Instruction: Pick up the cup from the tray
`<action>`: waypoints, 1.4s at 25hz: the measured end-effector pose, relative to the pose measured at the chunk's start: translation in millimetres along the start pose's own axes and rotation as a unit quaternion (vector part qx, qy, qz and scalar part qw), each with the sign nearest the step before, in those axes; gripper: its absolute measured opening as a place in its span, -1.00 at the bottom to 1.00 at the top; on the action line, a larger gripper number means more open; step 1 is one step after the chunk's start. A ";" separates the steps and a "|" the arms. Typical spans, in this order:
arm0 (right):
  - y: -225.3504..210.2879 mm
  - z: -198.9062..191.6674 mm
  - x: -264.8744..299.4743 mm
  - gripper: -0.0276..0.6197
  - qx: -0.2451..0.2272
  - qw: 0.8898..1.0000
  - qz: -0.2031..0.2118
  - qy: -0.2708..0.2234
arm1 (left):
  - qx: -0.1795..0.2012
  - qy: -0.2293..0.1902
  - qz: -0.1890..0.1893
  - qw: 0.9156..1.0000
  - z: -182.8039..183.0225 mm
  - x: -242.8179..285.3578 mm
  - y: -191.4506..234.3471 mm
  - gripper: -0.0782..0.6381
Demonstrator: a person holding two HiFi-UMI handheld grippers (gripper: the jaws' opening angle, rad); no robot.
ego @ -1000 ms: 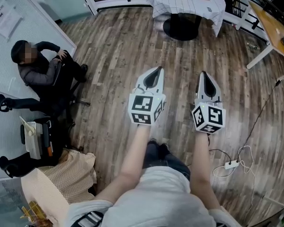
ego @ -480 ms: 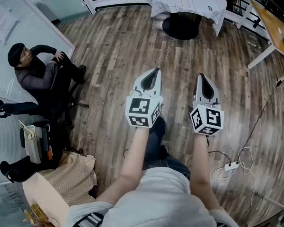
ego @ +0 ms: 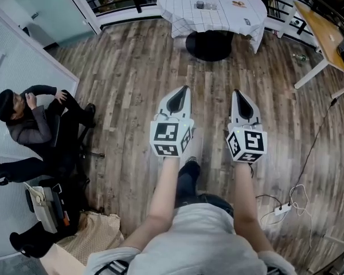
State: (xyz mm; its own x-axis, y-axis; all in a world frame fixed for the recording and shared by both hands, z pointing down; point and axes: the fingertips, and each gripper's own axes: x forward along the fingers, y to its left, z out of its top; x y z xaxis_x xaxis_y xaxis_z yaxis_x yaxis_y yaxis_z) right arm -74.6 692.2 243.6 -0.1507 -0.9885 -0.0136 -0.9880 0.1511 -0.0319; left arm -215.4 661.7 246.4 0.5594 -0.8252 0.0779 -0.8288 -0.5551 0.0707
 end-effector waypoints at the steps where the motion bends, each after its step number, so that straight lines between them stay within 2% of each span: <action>1: -1.7 1.7 15.3 -0.89 -0.001 1.000 -0.002 -0.001 | 0.000 0.000 -0.003 1.000 2.5 12.6 8.1 -0.77; 8: -5.5 2.7 94.3 -0.89 -0.023 1.000 -0.008 0.009 | 0.008 0.002 -0.018 1.000 12.4 80.4 51.5 -0.77; 17: -47.5 -15.4 172.1 -0.89 -0.019 0.999 -0.014 0.029 | -0.004 0.017 -0.033 0.999 0.5 167.5 68.6 -0.77; 27: -108.5 -20.1 294.7 -0.89 0.000 1.000 0.018 0.020 | 0.004 0.021 -0.011 1.000 7.0 291.5 100.3 -0.77; 35: -182.3 2.1 398.8 -0.89 -0.004 0.999 0.033 0.009 | 0.013 0.022 0.008 1.000 33.8 412.7 118.4 -0.77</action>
State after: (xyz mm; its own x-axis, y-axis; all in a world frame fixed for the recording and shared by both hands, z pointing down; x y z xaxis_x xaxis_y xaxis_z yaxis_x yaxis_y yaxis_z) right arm 45.4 270.5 241.9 -0.2157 -0.9764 0.0022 -0.9762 0.2156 -0.0243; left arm -83.2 251.9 253.3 0.5462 -0.8286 0.1231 -0.8371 -0.5455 0.0425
